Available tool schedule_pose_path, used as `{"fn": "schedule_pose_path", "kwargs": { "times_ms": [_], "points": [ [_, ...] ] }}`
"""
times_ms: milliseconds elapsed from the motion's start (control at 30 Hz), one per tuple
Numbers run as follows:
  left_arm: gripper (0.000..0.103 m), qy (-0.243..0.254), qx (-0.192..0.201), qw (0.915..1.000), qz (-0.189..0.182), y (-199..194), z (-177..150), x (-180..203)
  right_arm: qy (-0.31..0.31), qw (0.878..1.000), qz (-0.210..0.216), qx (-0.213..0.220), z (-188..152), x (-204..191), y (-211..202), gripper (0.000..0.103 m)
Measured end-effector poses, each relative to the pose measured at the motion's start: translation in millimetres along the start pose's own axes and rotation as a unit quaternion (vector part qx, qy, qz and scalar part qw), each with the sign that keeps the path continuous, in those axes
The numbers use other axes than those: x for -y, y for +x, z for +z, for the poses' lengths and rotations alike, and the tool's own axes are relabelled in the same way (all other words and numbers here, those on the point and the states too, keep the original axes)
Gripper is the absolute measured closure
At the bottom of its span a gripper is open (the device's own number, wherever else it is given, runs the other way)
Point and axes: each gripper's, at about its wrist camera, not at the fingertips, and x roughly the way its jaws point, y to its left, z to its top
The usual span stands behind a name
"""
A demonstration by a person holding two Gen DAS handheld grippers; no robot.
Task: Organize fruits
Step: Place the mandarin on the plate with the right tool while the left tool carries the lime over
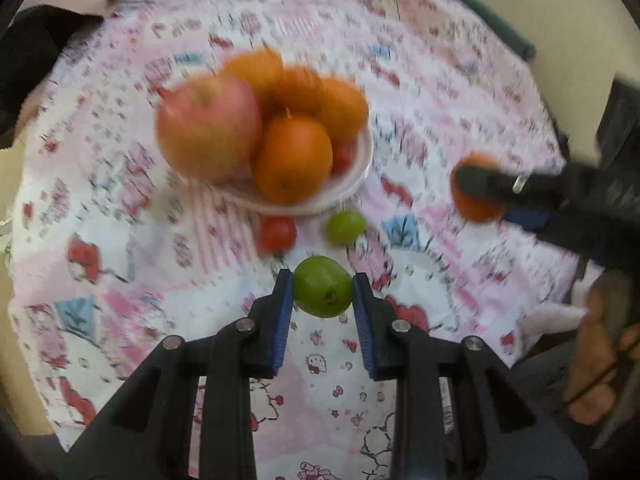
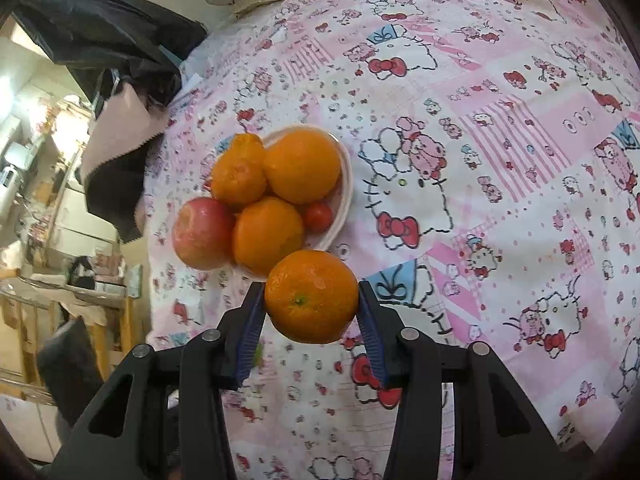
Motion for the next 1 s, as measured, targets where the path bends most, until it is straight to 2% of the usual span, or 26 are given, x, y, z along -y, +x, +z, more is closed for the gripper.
{"fn": "schedule_pose_path", "kwargs": {
  "times_ms": [133, 300, 500, 733, 1000],
  "points": [
    [0.077, -0.006, 0.034, 0.9994, 0.001, -31.3, 17.7, -9.3, -0.003, 1.0, 0.014, 0.005, 3.4, -5.7, -4.0, 0.055],
    [0.077, 0.015, 0.07, 0.9969, 0.032, -64.1, 41.0, -20.8, 0.001, 1.0, 0.029, 0.003, 5.5, -8.4, -4.0, 0.055],
    [0.077, 0.016, 0.083, 0.9946, 0.059, -70.4, 64.3, -41.0, -0.012, 0.999, 0.041, 0.001, 18.3, -19.7, -2.0, 0.055],
    [0.077, 0.014, 0.085, 0.9947, 0.055, -52.7, 80.1, -46.9, -0.041, 0.998, 0.05, 0.011, 69.6, -41.2, 10.8, 0.055],
    [0.077, 0.007, 0.089, 0.9943, 0.058, -37.5, 89.4, -57.8, -0.087, 0.996, 0.035, 0.003, 143.2, -59.9, 80.8, 0.055]
  ]
}}
